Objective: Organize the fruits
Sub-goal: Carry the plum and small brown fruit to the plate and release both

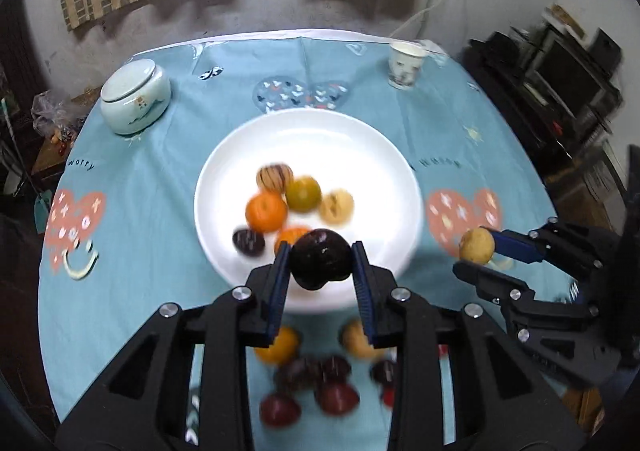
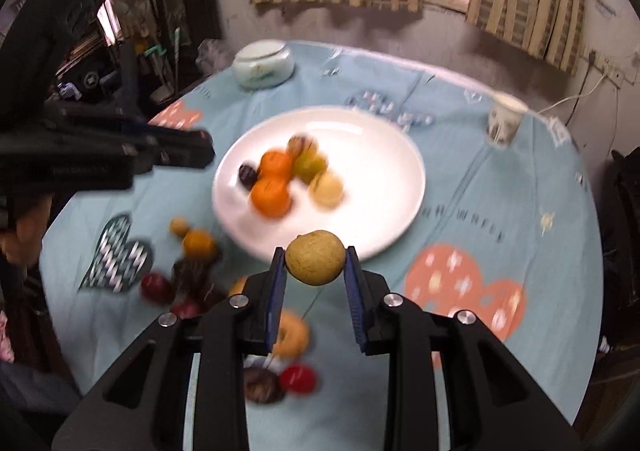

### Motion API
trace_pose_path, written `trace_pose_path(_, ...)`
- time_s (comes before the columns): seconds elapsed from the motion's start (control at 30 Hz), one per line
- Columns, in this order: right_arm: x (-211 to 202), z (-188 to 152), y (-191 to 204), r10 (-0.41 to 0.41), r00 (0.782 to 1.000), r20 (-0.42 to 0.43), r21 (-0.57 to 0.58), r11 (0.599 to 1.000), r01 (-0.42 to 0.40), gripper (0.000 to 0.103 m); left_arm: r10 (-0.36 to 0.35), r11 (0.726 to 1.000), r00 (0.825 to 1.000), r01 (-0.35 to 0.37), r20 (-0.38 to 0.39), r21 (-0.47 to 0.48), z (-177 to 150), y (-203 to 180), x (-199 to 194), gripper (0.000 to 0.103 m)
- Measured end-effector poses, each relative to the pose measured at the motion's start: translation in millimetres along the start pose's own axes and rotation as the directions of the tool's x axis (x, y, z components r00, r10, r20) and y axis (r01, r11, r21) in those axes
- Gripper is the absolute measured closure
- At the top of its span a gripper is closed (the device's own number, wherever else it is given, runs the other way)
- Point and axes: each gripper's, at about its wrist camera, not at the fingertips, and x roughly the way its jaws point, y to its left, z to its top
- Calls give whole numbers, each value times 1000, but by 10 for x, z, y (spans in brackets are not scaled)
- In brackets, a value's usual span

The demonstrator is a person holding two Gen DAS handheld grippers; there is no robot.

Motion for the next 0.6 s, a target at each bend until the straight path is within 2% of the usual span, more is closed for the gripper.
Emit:
trace_pose_path(0.13, 403, 282, -166, -43, 998, -35, 41, 998, 44, 74, 49, 998, 997, -51, -66, -22, 139, 43, 428, 72)
trace_pose_path(0.37, 1012, 363, -323, -68, 990, -125, 28, 997, 72, 73, 70, 998, 987, -71, -147, 0, 107, 64, 905, 71)
trace_pose_path(0.43, 1121, 375, -341, -70, 987, -144, 24, 997, 75, 72, 78, 997, 986, -79, -146, -3, 125, 74, 948, 65)
trace_pose_path(0.47, 1142, 382, -358, -75, 986, -147, 32, 996, 81, 71, 77, 997, 987, -78, -143, -3, 132, 83, 942, 55)
trace_pose_path(0.6, 1042, 395, -398, -92, 986, -140, 54, 993, 101, 71, 88, 996, 991, -88, -104, 7, 148, 112, 792, 54)
